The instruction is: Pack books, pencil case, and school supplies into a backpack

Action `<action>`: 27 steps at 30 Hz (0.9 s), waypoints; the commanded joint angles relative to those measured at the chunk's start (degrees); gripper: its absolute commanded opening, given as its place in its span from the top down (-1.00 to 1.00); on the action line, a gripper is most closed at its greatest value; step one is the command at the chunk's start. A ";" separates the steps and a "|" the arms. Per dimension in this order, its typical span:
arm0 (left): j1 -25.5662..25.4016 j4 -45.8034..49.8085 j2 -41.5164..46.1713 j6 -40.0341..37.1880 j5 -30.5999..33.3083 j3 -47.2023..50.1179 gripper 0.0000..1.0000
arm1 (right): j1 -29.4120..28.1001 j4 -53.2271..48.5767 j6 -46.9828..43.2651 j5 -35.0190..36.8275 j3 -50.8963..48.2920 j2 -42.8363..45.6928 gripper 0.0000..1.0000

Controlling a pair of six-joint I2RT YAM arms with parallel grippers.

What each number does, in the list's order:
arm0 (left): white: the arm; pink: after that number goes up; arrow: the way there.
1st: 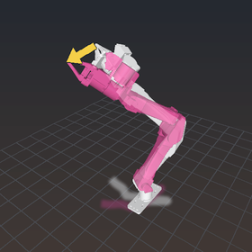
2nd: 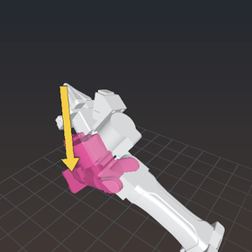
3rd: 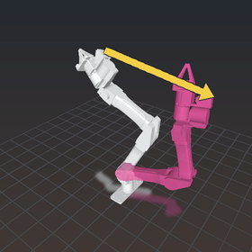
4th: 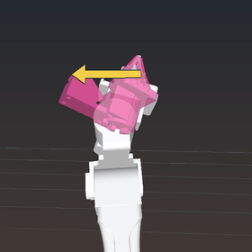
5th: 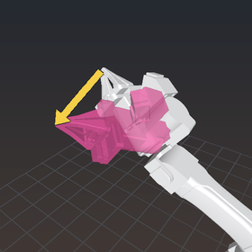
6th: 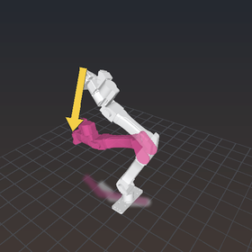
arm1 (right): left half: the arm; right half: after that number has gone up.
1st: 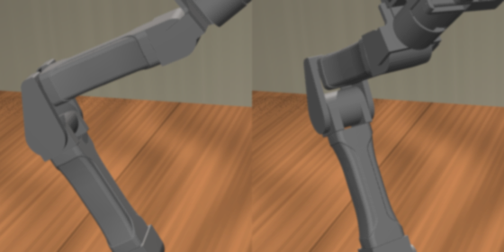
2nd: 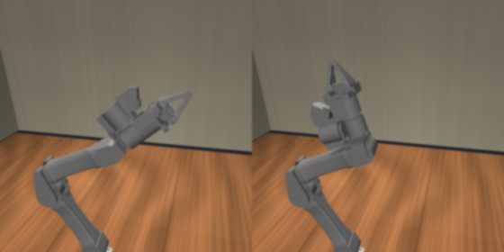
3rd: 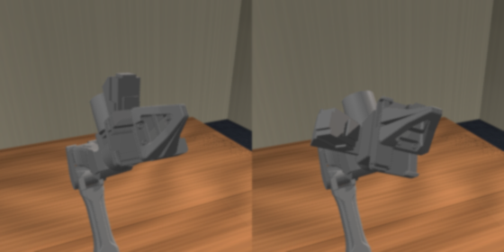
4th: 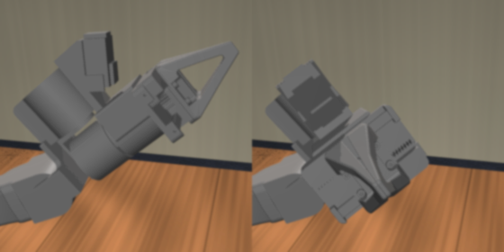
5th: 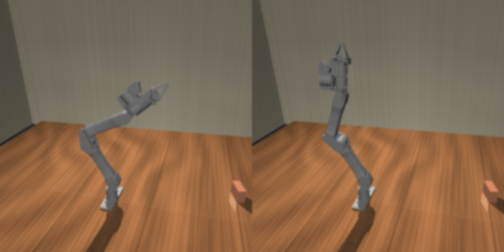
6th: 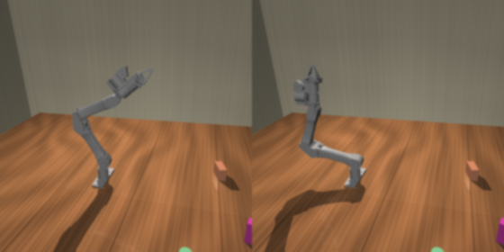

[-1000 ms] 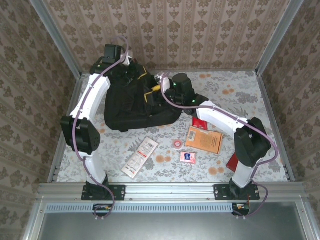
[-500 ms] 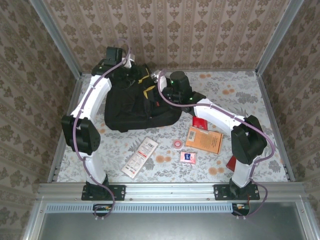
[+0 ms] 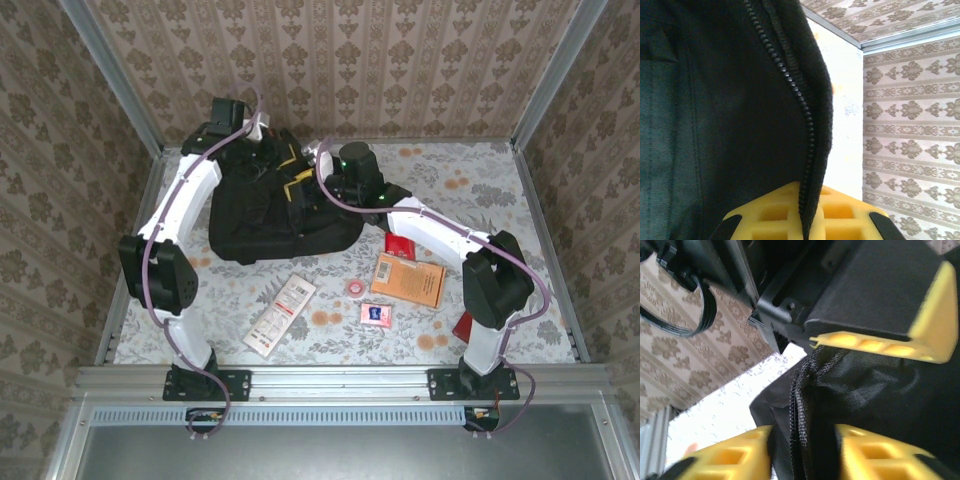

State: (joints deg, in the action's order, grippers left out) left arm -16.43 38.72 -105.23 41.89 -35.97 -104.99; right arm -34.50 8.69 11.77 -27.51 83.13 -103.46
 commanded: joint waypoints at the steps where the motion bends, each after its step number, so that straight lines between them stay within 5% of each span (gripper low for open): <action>1: 1.79 2.66 3.99 -4.75 3.92 -1.36 1.00 | 0.76 6.76 4.55 -1.00 -4.14 5.46 -0.08; 5: 3.53 3.71 5.33 -6.40 5.43 0.27 1.00 | 1.53 2.80 6.31 2.67 -8.53 11.87 -0.07; 11: 4.38 2.93 7.57 -8.74 5.63 2.91 1.00 | 3.26 -31.81 6.69 10.67 -3.36 14.66 -0.02; 19: 3.36 -1.56 10.40 -8.98 8.79 8.82 1.00 | 1.47 -48.85 10.50 20.02 -10.40 16.58 0.02; 27: 2.32 -6.87 11.92 -7.96 8.02 15.41 1.00 | -8.97 -62.38 6.15 29.53 -6.83 6.05 -0.45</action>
State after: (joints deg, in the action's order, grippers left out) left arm -14.13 34.65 -95.50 34.65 -27.97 -90.65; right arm -41.15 -45.41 19.42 -3.18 73.93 -94.37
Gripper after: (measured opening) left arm 0.061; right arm 0.716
